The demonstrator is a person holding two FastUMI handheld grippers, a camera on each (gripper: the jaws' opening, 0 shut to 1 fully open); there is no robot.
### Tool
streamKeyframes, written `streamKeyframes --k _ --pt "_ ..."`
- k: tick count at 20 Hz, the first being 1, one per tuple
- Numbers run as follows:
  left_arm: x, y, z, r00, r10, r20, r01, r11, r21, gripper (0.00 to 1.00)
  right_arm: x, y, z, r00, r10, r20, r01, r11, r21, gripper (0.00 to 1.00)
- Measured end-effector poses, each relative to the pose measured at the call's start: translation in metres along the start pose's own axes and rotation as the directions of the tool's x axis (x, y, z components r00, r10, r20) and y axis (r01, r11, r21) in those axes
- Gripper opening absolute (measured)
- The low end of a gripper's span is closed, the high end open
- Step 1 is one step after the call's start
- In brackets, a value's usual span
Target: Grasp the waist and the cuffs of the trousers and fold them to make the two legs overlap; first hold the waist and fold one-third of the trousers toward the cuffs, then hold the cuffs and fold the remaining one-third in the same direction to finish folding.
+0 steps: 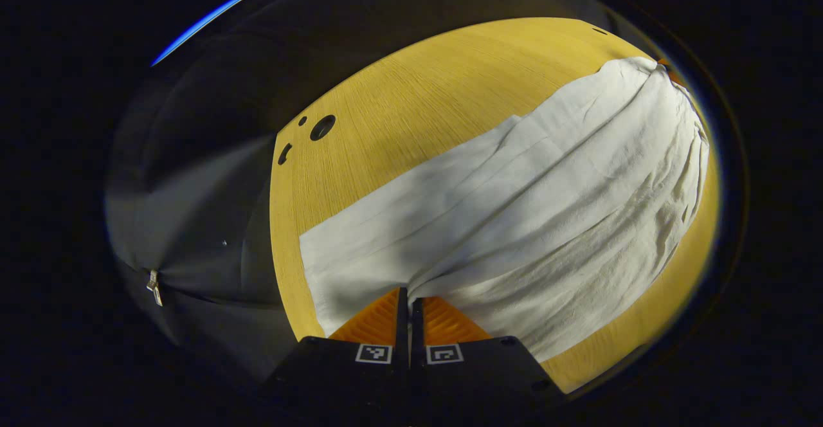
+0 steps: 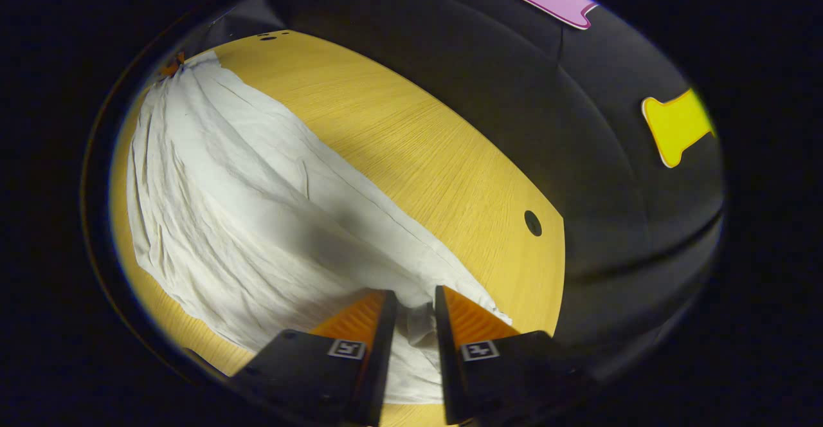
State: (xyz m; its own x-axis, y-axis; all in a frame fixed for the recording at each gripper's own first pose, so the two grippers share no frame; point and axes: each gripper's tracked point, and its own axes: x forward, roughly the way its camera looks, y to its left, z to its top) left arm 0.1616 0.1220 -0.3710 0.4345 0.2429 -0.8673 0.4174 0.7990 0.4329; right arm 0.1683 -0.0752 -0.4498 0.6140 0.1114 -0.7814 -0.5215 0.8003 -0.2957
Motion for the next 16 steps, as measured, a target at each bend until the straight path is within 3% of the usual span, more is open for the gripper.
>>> streamKeyframes --k 2,3,4,5,6,9,10,16 --pt "-0.001 0.001 0.001 1.0 0.004 0.002 -0.004 1.0 0.012 0.06 0.0 -0.004 0.005 1.0 -0.02 0.009 0.02 1.0 0.009 0.6" --pt "0.0 0.002 0.001 1.0 0.012 0.005 -0.012 1.0 0.021 0.08 0.001 -0.007 0.006 0.999 -0.036 0.013 0.036 0.999 0.014 0.59" --pt "0.001 0.001 0.002 1.0 0.02 0.009 -0.021 0.999 0.034 0.08 -0.003 -0.011 0.009 0.998 -0.051 0.021 0.051 0.999 0.018 0.68" --pt "-0.002 0.001 0.004 0.999 0.036 0.011 -0.037 0.999 0.038 0.21 -0.008 -0.016 0.014 0.997 -0.066 0.039 0.066 0.998 0.021 0.72" --pt "-0.004 0.008 0.005 0.998 0.065 0.013 -0.065 0.997 0.047 0.27 -0.011 -0.021 0.019 0.994 -0.087 0.06 0.086 0.996 0.022 0.78" --pt "-0.015 0.036 0.012 0.988 0.143 0.061 -0.146 0.988 0.057 0.86 -0.03 -0.04 0.033 0.982 -0.143 0.126 0.138 0.989 0.044 0.9" --pt "-0.015 0.041 0.016 0.984 0.164 0.077 -0.168 0.984 0.058 0.96 -0.037 -0.045 0.037 0.977 -0.155 0.143 0.148 0.987 0.063 0.93" --pt "-0.051 0.051 0.026 0.96 0.217 0.175 -0.225 0.974 0.027 0.98 -0.085 -0.08 0.02 0.961 -0.234 0.15 0.209 0.964 0.165 0.96"
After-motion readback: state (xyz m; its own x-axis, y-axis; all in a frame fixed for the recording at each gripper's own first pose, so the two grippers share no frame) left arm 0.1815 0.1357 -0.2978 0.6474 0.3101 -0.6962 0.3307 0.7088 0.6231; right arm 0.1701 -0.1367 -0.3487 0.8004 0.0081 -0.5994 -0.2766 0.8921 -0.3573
